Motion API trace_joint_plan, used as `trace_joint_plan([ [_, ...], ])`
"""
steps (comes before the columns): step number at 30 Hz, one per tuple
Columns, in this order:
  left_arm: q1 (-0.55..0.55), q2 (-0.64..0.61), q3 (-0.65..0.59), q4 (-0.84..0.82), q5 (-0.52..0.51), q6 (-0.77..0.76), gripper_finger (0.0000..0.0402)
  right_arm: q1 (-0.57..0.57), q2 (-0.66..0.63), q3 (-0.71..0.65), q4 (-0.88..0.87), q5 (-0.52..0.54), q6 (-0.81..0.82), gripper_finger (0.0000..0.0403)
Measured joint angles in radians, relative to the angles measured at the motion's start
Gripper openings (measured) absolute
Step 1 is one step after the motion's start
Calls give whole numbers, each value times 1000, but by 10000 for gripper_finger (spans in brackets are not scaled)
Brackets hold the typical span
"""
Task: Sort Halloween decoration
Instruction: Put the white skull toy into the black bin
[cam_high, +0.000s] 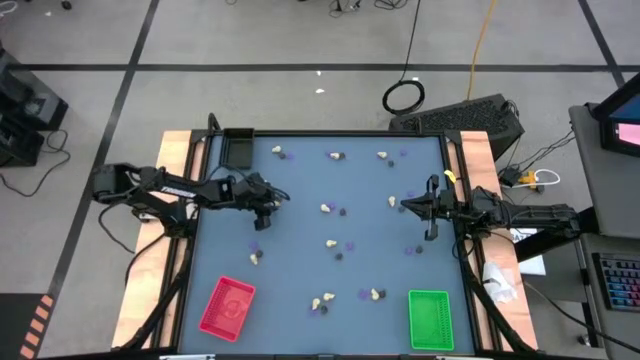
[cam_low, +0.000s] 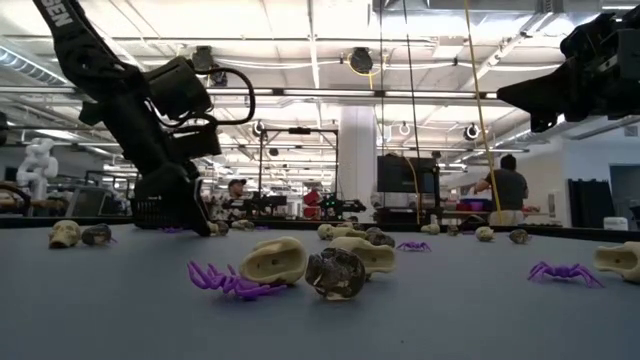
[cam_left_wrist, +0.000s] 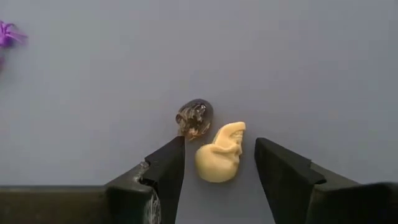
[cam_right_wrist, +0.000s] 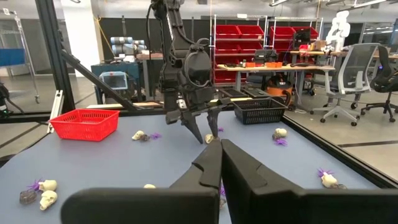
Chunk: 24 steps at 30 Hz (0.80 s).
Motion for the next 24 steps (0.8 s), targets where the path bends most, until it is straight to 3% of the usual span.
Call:
trace_joint_plan([
  [5,0,1,0,0,-3,-1,185,0,0,0,0,0,0,0],
  [17,0,0,0,-7,4,4,78,0,0,0,0,0,0,0],
  [24,4,-26,35,-86,-3,2,87,0,0,0,0,0,0,0],
])
